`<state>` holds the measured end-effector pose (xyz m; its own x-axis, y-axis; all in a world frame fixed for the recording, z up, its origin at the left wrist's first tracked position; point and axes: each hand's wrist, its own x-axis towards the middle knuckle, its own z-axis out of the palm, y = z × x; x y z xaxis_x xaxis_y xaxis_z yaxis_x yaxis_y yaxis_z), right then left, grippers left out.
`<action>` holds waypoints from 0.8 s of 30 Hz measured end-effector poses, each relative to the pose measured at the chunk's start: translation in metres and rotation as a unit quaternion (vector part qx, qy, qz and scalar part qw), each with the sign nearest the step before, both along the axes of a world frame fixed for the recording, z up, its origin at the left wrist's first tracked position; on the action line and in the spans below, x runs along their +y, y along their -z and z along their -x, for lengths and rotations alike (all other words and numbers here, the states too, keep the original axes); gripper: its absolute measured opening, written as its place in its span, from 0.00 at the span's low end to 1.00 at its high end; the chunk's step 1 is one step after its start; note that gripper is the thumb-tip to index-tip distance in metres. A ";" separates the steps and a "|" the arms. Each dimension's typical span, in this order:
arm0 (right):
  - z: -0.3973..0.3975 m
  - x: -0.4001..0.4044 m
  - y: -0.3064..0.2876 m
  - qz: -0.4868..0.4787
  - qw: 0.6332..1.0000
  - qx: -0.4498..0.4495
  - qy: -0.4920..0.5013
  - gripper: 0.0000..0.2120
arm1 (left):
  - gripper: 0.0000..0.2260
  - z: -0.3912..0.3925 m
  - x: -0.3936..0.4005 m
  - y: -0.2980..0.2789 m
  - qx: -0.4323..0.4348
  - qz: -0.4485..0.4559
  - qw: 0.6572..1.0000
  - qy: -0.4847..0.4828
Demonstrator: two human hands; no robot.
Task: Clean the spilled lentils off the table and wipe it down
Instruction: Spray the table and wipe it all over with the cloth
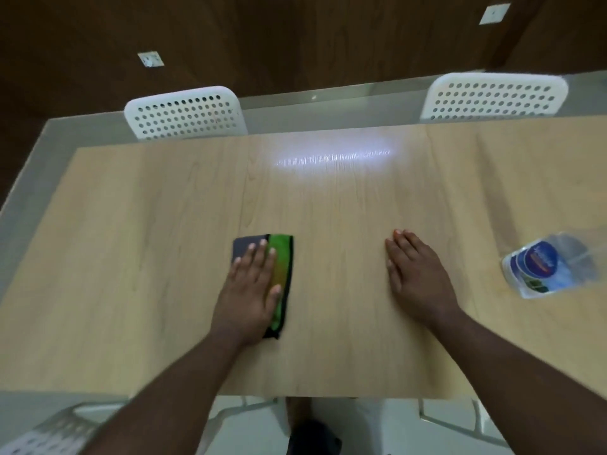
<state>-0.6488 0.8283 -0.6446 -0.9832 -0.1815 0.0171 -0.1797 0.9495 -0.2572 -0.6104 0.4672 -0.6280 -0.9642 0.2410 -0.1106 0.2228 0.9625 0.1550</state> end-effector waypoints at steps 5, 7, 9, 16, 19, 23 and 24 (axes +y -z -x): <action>-0.012 0.007 0.014 0.000 1.000 0.021 -0.004 0.29 | 0.34 0.079 0.043 0.011 0.022 0.026 0.992 -0.118; -0.009 0.005 0.014 0.003 1.000 0.021 -0.009 0.29 | 0.34 0.097 0.082 0.011 0.027 0.020 0.994 -0.108; -0.012 0.009 0.013 0.009 1.000 0.026 -0.012 0.28 | 0.33 0.087 0.130 0.012 0.038 0.005 0.997 -0.067; -0.018 0.013 0.010 0.069 0.996 0.037 0.047 0.27 | 0.31 -0.056 0.167 0.006 0.016 -0.020 0.997 0.074; -0.021 0.012 0.003 0.068 0.996 0.025 0.045 0.27 | 0.31 -0.067 0.129 0.002 0.009 -0.022 0.998 0.059; -0.016 0.017 0.004 0.059 0.997 0.032 0.029 0.27 | 0.31 0.000 0.110 0.010 0.021 0.001 1.000 0.008; -0.015 0.018 0.005 0.055 0.997 0.035 0.026 0.28 | 0.32 0.027 0.110 0.010 0.023 0.006 1.000 -0.012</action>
<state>-0.6339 0.8462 -0.6497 -0.9870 -0.1230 0.1034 -0.1519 0.9245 -0.3497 -0.6370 0.5771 -0.6381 -0.9739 0.2163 -0.0685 0.2059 0.9694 0.1339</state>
